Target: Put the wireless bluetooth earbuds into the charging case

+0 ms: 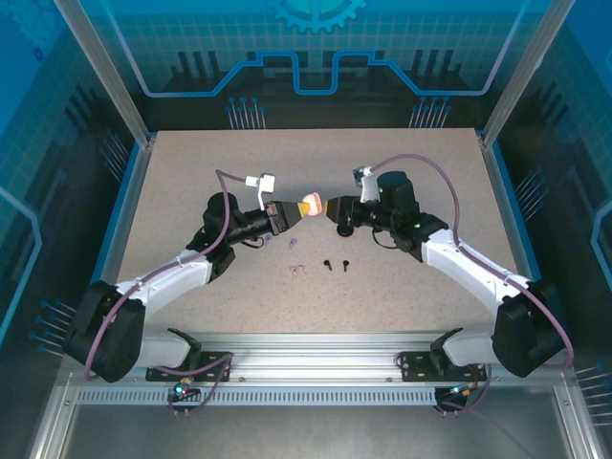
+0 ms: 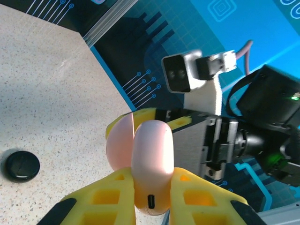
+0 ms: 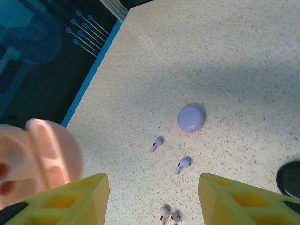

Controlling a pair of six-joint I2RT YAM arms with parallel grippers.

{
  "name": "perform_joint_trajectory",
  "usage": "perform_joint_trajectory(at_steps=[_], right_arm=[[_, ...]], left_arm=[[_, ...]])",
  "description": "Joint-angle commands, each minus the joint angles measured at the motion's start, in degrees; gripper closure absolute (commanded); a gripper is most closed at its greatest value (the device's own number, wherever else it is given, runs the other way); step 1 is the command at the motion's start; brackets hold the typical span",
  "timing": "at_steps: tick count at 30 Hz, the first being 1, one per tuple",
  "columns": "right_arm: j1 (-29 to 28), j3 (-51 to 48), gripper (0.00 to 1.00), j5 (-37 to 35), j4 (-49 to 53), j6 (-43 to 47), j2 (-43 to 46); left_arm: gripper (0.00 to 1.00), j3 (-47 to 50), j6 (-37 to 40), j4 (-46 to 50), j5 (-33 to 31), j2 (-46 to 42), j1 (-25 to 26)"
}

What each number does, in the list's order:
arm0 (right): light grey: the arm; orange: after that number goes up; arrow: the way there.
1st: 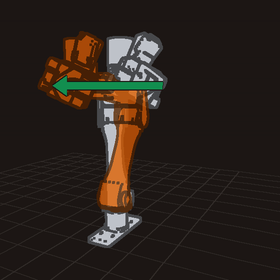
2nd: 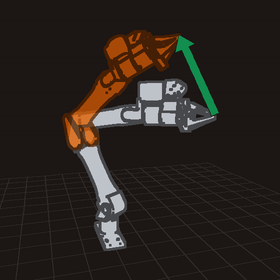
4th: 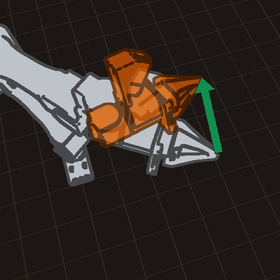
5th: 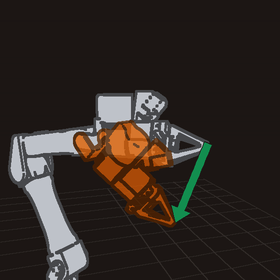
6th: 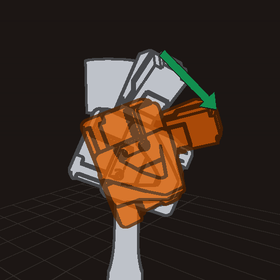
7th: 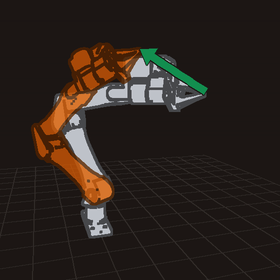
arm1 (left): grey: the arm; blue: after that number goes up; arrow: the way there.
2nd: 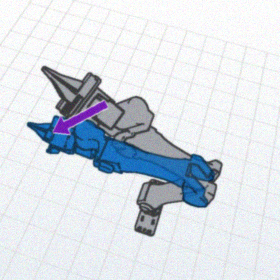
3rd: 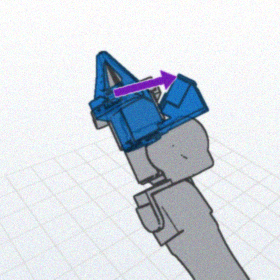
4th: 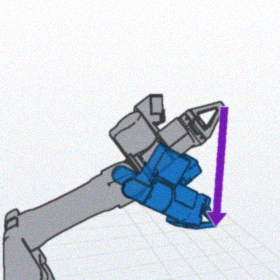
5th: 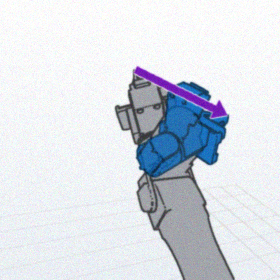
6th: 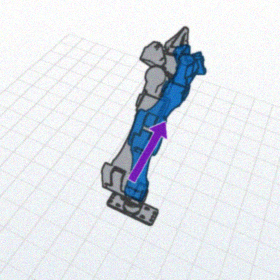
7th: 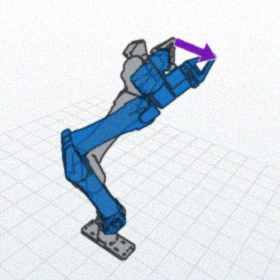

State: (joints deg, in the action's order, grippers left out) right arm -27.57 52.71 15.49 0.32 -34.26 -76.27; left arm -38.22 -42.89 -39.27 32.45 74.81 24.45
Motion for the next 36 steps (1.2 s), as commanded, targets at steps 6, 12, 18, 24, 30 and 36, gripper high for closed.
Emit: perform_joint_trajectory(at_steps=[6,12,18,24,30,36], right_arm=[[1.82,-6.2,0.45,3.95,-5.82,-6.36,8.59],[0.4,-11.07,0.46,3.69,-15.4,-15.26,9.8],[-3.49,-11.14,0.47,-0.09,-21.36,-19.0,8.25],[-5.03,-10.86,0.49,-3.72,-21.29,-19.38,9.29],[-5.11,-10.11,0.49,-4.5,-21.22,-19.81,9.22],[-5.47,-9.29,0.5,-4.24,-22.78,-20.29,7.87]], left_arm=[[1.0,-0.98,1.61,-3.57,1.66,-0.96,0.07],[1.0,1.43,-1.17,-11.85,0.7,0.19,0.06],[1.0,2.05,-3.93,-16.67,0.36,2.43,0.07],[1.0,2.58,-3.51,-16.53,-0.69,2.45,0.07],[1.0,2.88,-4.04,-17.36,-0.88,2.58,0.04],[1.0,2.97,-4.29,-17.87,-0.8,2.8,0.16]])
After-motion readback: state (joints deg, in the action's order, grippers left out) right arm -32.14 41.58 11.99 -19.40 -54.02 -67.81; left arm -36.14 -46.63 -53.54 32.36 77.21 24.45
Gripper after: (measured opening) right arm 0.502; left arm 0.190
